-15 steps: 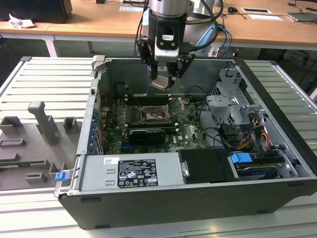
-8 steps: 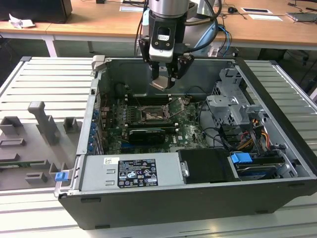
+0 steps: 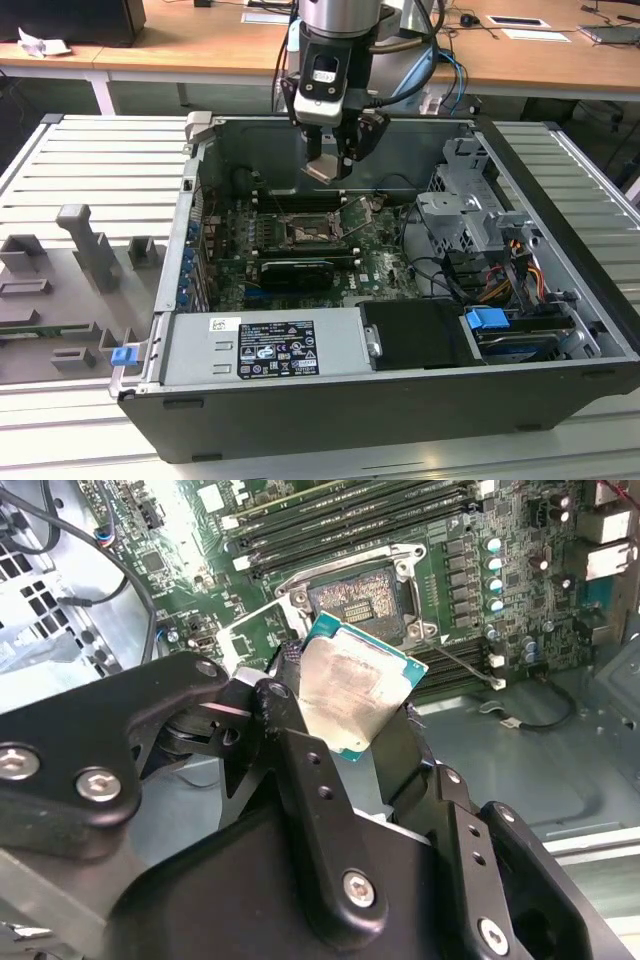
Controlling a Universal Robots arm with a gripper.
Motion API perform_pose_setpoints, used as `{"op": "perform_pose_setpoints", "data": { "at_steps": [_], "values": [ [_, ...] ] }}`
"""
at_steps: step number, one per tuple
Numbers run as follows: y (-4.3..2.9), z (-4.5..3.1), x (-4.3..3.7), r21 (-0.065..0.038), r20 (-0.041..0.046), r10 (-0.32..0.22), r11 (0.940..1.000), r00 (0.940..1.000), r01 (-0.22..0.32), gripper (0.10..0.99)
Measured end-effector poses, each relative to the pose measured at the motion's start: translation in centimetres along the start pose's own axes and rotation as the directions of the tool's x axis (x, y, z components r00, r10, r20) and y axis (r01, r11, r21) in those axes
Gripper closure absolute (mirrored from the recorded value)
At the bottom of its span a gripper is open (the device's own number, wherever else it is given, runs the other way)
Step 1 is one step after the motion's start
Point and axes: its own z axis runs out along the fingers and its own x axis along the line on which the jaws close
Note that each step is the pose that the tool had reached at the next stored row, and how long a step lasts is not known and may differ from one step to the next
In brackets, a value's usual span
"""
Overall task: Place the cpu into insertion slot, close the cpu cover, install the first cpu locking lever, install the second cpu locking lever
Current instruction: 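Place the cpu into insertion slot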
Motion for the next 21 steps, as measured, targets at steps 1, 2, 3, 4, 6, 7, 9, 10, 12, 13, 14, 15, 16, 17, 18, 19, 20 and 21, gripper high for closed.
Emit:
{"op": "perform_pose_setpoints", "data": {
  "at_steps": [1,2,3,4,6,7,9,10,12,13,14,15,16,17,18,19,20,21],
  "values": [
    [-0.01,0.04,0.0,0.0,0.0,0.0,1.0,1.0,0.0,0.557],
    [-0.01,0.1,0.0,0.0,0.0,0.0,1.0,1.0,0.0,0.557],
    [-0.01,0.16,0.0,0.0,0.0,0.0,1.0,1.0,0.0,0.557],
    [-0.02,0.2,0.0,0.0,0.0,0.0,1.0,1.0,0.0,0.557],
    [-0.02,0.28,-0.01,0.0,0.0,0.0,1.0,1.0,0.0,0.557],
    [-0.03,0.31,-0.01,0.0,0.0001,0.0,1.0,1.0,0.0,0.557],
    [-0.03,0.35,-0.01,0.0,0.0001,0.001,1.0,1.0,-0.001,0.557],
    [-0.03,0.36,-0.01,0.0,0.0001,0.002,1.0,1.0,-0.002,0.557],
    [-0.03,0.37,-0.01,0.0,0.001,0.013,0.9999,0.9999,-0.013,0.557],
    [-0.03,0.37,-0.01,0.0,0.0014,0.018,0.9998,0.9998,-0.018,0.557],
    [-0.03,0.37,-0.01,0.0,0.0019,0.024,0.9997,0.9997,-0.024,0.557],
    [-0.03,0.37,-0.01,-0.001,0.0022,0.028,0.9996,0.9996,-0.028,0.557],
    [-0.03,0.38,-0.01,-0.001,0.0026,0.033,0.9995,0.9995,-0.033,0.557],
    [-0.03,0.38,-0.01,-0.001,0.0029,0.036,0.9993,0.9993,-0.036,0.557],
    [-0.03,0.38,-0.01,-0.001,0.0034,0.042,0.9991,0.9991,-0.042,0.557],
    [-0.03,0.4,-0.01,-0.001,0.0038,0.048,0.9988,0.9988,-0.048,0.557],
    [-0.03,0.41,-0.01,-0.001,0.0046,0.058,0.9983,0.9983,-0.058,0.557],
    [-0.04,0.43,-0.01,-0.001,0.0052,0.066,0.9978,0.9978,-0.066,0.557]
  ]
}}
